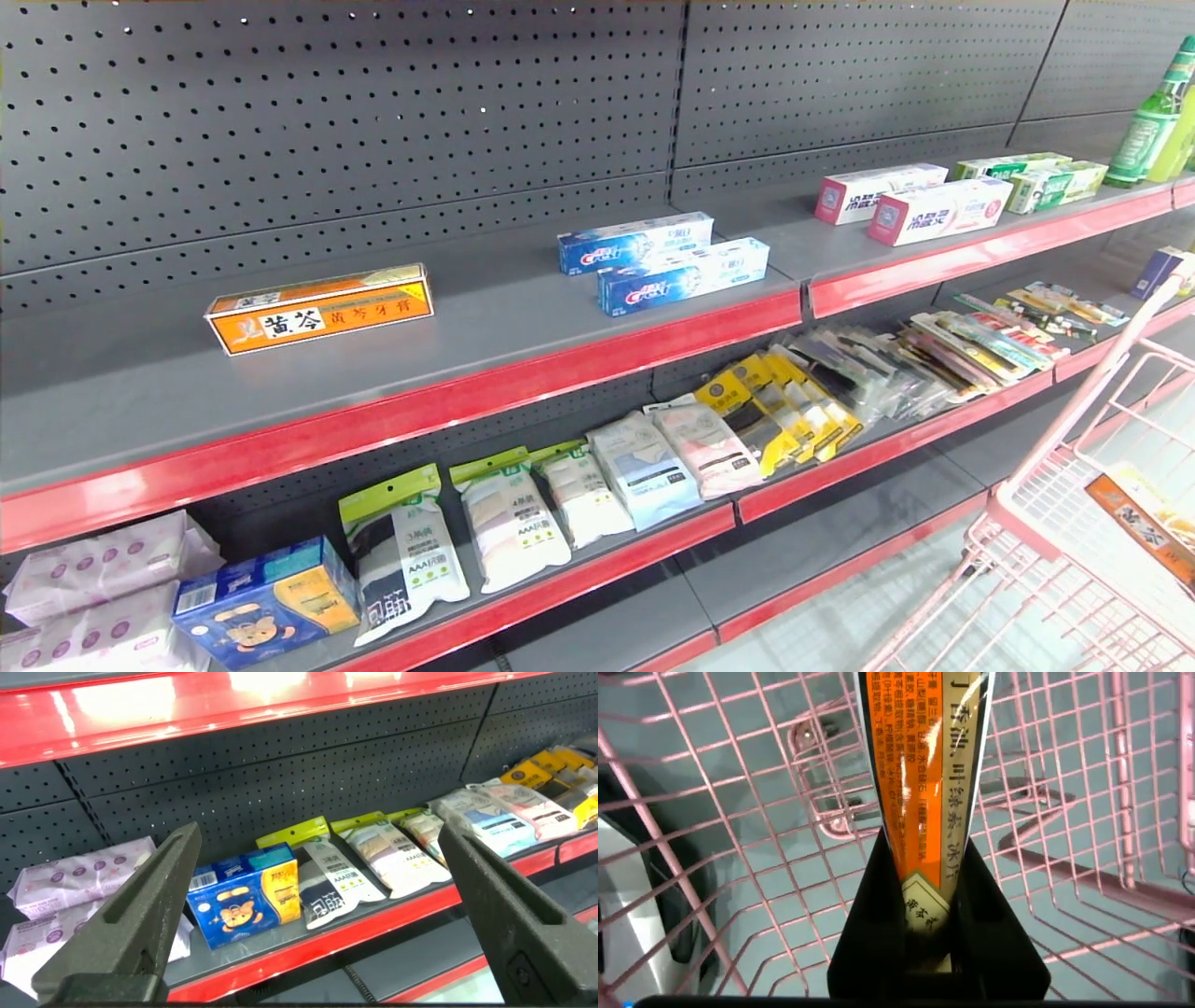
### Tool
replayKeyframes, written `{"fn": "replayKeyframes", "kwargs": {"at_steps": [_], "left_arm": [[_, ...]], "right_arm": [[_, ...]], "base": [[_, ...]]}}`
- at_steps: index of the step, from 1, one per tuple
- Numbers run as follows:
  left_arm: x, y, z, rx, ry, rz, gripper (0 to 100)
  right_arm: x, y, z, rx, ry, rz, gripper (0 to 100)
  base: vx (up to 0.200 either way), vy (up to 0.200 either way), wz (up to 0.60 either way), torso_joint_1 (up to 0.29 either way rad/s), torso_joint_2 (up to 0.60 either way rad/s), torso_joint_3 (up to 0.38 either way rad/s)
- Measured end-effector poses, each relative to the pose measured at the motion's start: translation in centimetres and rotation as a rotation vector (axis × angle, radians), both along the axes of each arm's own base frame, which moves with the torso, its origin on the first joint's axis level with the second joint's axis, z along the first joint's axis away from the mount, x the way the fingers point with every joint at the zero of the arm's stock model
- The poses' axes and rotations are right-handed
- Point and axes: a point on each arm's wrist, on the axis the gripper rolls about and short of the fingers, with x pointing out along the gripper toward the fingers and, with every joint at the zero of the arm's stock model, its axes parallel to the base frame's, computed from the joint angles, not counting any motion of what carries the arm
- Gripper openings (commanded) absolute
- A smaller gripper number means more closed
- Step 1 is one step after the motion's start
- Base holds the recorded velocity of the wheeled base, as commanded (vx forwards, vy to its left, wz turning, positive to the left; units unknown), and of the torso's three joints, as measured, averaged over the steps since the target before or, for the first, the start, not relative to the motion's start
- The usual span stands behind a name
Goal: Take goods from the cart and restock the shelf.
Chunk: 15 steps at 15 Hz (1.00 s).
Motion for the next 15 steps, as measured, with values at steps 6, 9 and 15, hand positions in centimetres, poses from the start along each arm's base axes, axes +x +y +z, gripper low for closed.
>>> {"fn": "replayKeyframes", "kwargs": {"at_steps": [6, 9, 15], "left_arm": [[0.0, 0.0, 0.0, 0.0, 0.0, 0.0, 100], [0.0, 0.0, 0.0, 0.0, 0.0, 0.0, 100], [0.0, 0.0, 0.0, 0.0, 0.0, 0.0, 100]], "right_arm": [[-0.8, 1.8, 5.3, -0.05, -0.096, -0.107, 0], [-0.9, 4.2, 7.8, -0.046, -0.153, -0.163, 0], [0.6, 12.6, 12.9, -0.103, -0.294, -0.136, 0]], "base": [[0.0, 0.0, 0.0, 0.0, 0.0, 0.0], [0.0, 0.0, 0.0, 0.0, 0.0, 0.0], [0.0, 0.0, 0.0, 0.0, 0.0, 0.0]]}}
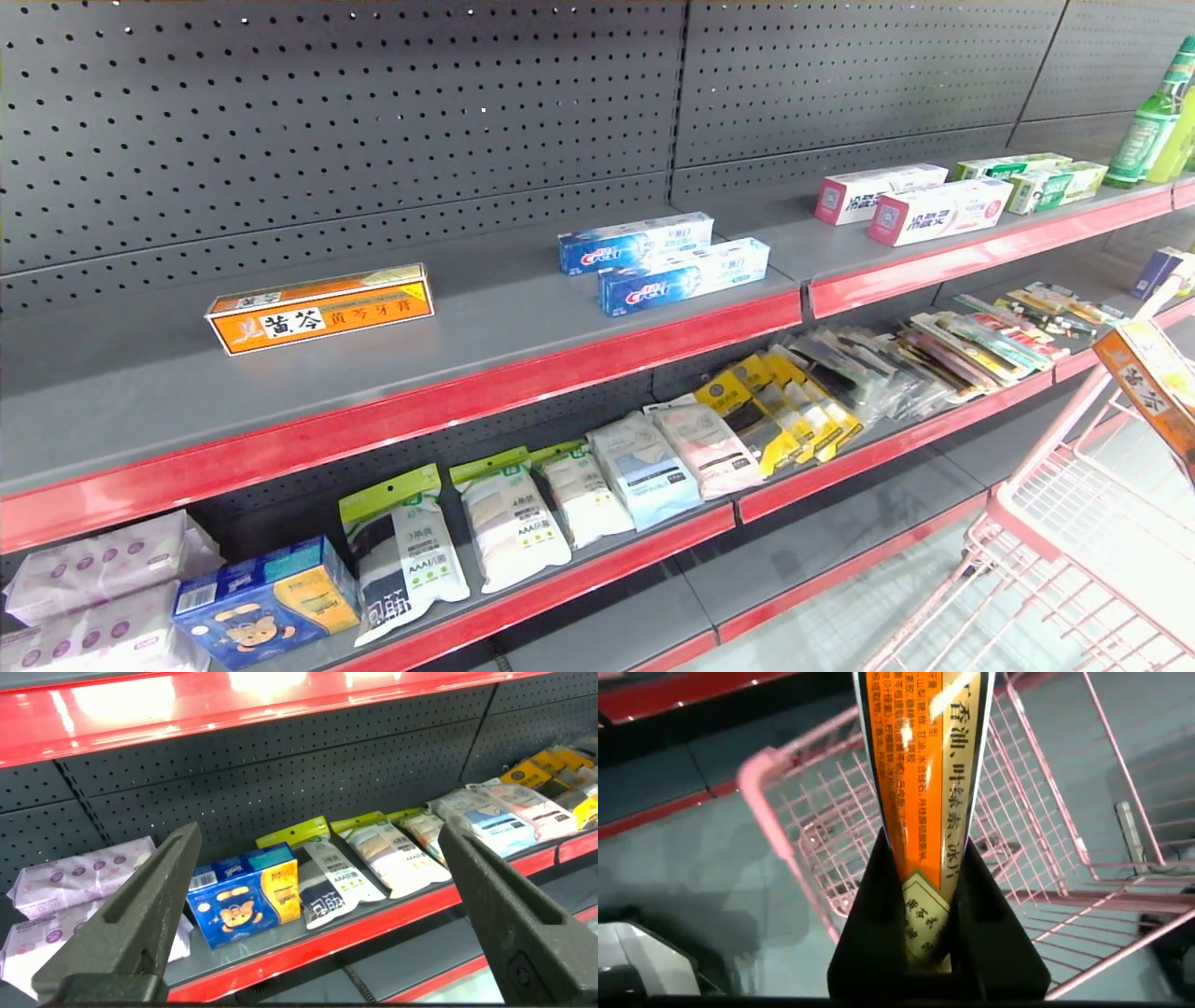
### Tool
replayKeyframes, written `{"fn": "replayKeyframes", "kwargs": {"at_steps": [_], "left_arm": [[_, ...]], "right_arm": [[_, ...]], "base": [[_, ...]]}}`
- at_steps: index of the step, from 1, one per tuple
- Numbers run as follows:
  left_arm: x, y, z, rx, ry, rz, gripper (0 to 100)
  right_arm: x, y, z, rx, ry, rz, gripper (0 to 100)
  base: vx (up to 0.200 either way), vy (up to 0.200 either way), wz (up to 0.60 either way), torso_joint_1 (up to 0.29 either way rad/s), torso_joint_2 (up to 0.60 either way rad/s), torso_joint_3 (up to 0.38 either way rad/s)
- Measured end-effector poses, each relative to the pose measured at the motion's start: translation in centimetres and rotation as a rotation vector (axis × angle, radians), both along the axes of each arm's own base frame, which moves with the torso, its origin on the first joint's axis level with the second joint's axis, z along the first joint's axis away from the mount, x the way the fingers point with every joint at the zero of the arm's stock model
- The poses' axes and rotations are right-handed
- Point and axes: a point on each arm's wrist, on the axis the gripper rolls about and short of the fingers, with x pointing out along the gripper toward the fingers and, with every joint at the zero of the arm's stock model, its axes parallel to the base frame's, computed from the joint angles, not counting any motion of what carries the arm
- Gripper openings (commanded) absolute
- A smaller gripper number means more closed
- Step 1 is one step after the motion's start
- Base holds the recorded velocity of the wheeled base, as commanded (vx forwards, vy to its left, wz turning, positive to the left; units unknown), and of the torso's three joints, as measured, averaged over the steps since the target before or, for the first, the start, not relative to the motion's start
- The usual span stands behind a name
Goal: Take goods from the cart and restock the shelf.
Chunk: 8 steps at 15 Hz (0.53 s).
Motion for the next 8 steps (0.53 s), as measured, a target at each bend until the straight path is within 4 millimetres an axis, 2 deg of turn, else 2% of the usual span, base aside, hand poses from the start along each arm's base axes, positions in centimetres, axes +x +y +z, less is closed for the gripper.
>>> {"fn": "replayKeyframes", "kwargs": {"at_steps": [4, 6, 8], "left_arm": [[0.0, 0.0, 0.0, 0.0, 0.0, 0.0, 100], [0.0, 0.0, 0.0, 0.0, 0.0, 0.0, 100], [0.0, 0.0, 0.0, 0.0, 0.0, 0.0, 100]], "right_arm": [[0.1, 8.3, 2.5, 0.082, -0.12, 0.154, 0], [-1.2, 12.2, 3.2, 0.155, -0.166, 0.254, 0], [-3.3, 15.0, 3.9, 0.158, -0.21, 0.336, 0]], "base": [[0.0, 0.0, 0.0, 0.0, 0.0, 0.0], [0.0, 0.0, 0.0, 0.0, 0.0, 0.0], [0.0, 0.0, 0.0, 0.0, 0.0, 0.0]]}}
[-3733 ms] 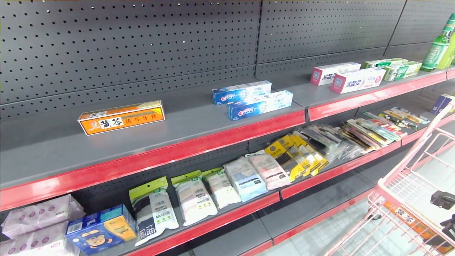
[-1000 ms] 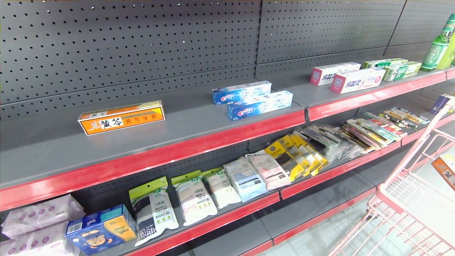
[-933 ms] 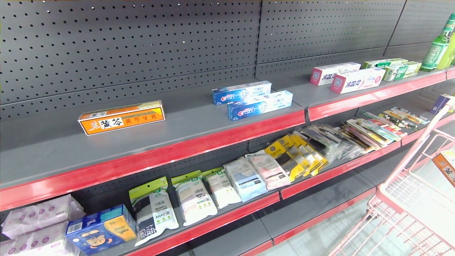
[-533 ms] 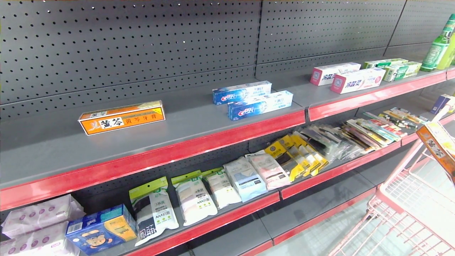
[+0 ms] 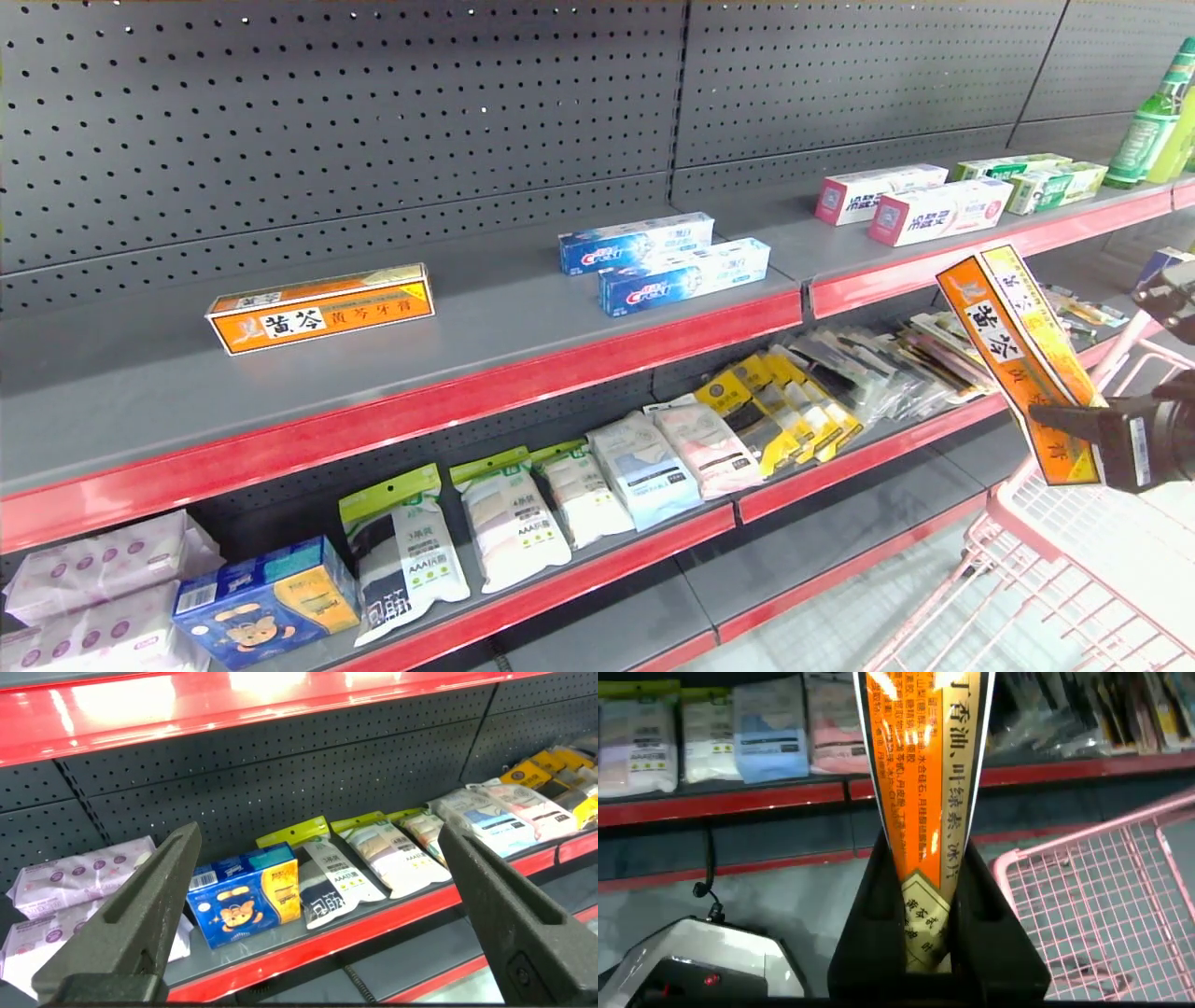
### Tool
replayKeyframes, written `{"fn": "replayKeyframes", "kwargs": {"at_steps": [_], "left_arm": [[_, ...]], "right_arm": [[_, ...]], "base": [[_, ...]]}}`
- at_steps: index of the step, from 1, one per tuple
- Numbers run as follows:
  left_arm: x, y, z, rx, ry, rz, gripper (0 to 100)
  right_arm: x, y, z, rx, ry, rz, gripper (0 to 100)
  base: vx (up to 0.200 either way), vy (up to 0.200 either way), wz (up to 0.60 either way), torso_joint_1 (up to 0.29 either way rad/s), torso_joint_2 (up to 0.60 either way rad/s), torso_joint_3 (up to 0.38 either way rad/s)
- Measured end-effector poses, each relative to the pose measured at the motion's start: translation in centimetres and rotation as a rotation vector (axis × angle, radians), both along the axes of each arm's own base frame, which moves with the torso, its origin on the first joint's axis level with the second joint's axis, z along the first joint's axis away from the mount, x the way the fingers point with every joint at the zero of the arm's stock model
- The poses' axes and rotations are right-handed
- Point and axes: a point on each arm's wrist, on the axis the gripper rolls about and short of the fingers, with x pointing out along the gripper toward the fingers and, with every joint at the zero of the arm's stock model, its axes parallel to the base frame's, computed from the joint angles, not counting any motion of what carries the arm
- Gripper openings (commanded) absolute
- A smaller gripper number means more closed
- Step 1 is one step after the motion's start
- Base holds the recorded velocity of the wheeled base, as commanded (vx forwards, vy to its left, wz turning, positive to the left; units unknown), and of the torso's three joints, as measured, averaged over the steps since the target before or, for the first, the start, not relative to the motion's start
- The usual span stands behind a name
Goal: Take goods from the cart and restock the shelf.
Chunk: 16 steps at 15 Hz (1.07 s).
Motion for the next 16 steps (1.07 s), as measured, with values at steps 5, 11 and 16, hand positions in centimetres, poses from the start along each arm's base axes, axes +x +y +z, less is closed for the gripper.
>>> {"fn": "replayKeyframes", "kwargs": {"at_steps": [5, 11, 16], "left_arm": [[0.0, 0.0, 0.0, 0.0, 0.0, 0.0, 100], [0.0, 0.0, 0.0, 0.0, 0.0, 0.0, 100], [0.0, 0.0, 0.0, 0.0, 0.0, 0.0, 100]], "right_arm": [[-5.9, 2.3, 0.3, -0.036, -0.122, 0.076, 0], [-7.7, 2.0, 0.9, -0.026, -0.195, 0.073, 0], [-8.1, 1.9, 1.2, -0.047, -0.22, 0.084, 0]], "base": [[0.0, 0.0, 0.0, 0.0, 0.0, 0.0], [0.0, 0.0, 0.0, 0.065, -0.15, -0.086], [0.0, 0.0, 0.0, 0.243, -0.56, -0.311]]}}
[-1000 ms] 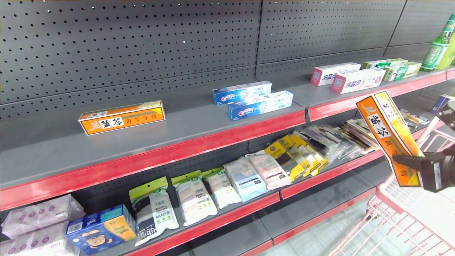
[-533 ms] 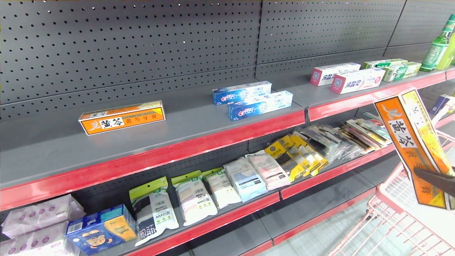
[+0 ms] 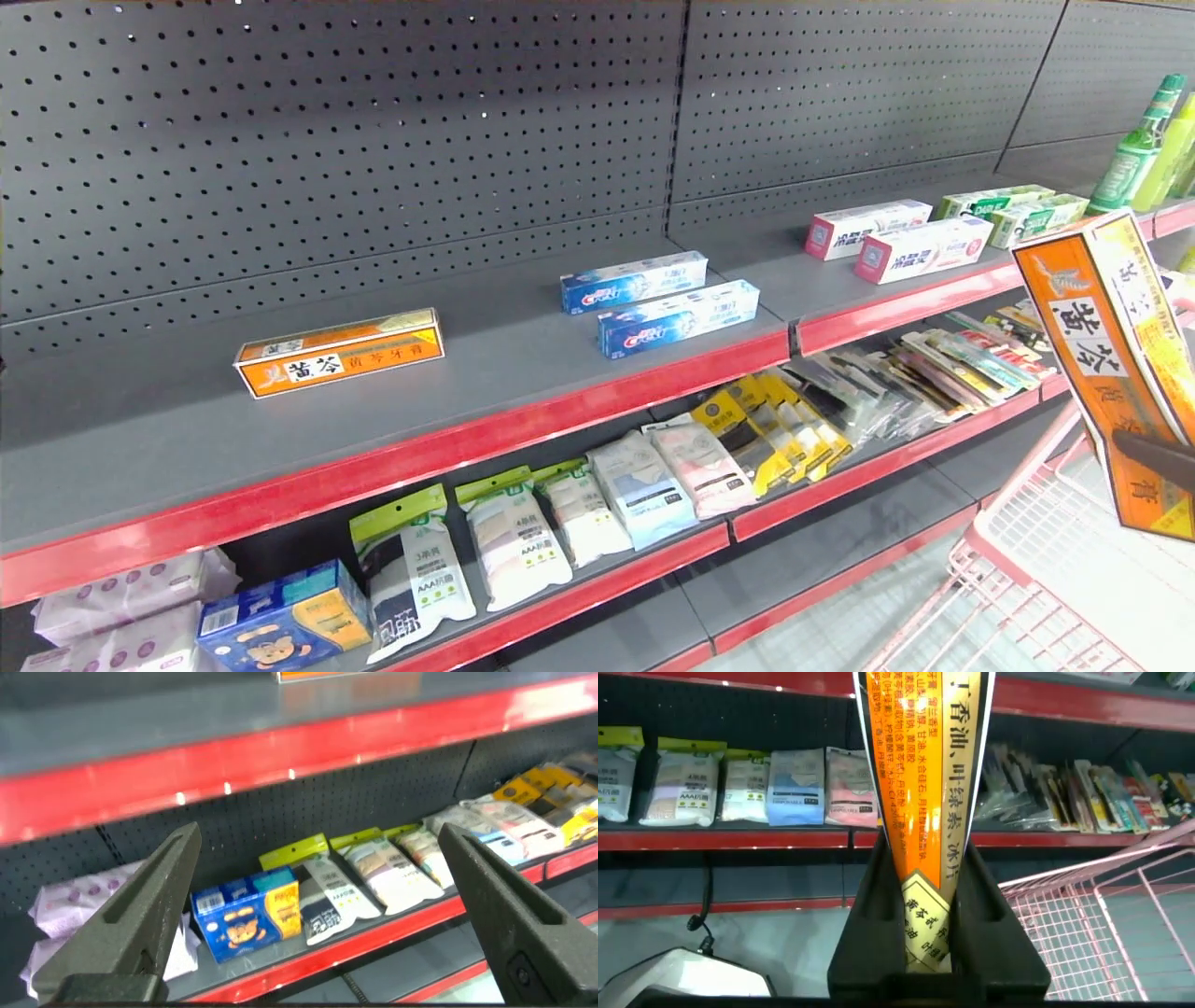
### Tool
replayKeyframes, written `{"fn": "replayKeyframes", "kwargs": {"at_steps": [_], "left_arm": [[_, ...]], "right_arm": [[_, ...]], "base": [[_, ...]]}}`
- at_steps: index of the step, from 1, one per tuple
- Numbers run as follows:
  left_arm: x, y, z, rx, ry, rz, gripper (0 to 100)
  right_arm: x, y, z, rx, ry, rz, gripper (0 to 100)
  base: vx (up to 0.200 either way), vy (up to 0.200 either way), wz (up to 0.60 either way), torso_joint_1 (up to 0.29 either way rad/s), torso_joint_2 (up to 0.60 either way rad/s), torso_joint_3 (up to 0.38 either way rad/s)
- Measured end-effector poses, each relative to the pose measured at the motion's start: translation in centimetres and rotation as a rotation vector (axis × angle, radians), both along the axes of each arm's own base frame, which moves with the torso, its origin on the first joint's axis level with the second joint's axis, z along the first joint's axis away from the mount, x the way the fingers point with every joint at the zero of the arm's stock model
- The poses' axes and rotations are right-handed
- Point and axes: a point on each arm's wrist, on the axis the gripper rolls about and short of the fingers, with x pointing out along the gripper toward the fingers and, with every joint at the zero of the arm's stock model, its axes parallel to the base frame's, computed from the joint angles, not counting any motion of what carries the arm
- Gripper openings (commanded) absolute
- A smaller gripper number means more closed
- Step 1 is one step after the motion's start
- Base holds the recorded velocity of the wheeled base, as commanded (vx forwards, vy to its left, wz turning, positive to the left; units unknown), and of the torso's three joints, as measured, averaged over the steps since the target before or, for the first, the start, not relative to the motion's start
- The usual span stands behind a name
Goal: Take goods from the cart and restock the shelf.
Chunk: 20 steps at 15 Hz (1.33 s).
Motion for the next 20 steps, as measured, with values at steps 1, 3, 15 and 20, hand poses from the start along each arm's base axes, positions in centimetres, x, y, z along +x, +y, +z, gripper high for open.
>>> {"fn": "replayKeyframes", "kwargs": {"at_steps": [1, 3, 15, 20], "left_arm": [[0.0, 0.0, 0.0, 0.0, 0.0, 0.0, 100], [0.0, 0.0, 0.0, 0.0, 0.0, 0.0, 100], [0.0, 0.0, 0.0, 0.0, 0.0, 0.0, 100], [0.0, 0.0, 0.0, 0.0, 0.0, 0.0, 100]], "right_arm": [[-0.03, -0.01, 0.09, -0.008, -0.006, 0.002, 0], [-0.02, -0.01, 0.22, -0.019, -0.012, 0.004, 0], [0.11, -0.28, 0.23, -0.044, -0.013, -0.017, 0], [0.14, -0.28, 0.21, -0.048, -0.012, -0.017, 0]], "base": [[0.0, 0.0, 0.0, 0.271, -0.61, -0.339], [0.0, 0.0, 0.0, 0.242, -0.51, -0.273], [0.0, 0.0, 0.0, 0.175, -0.37, -0.197], [0.0, 0.0, 0.0, 0.166, -0.34, -0.175]]}}
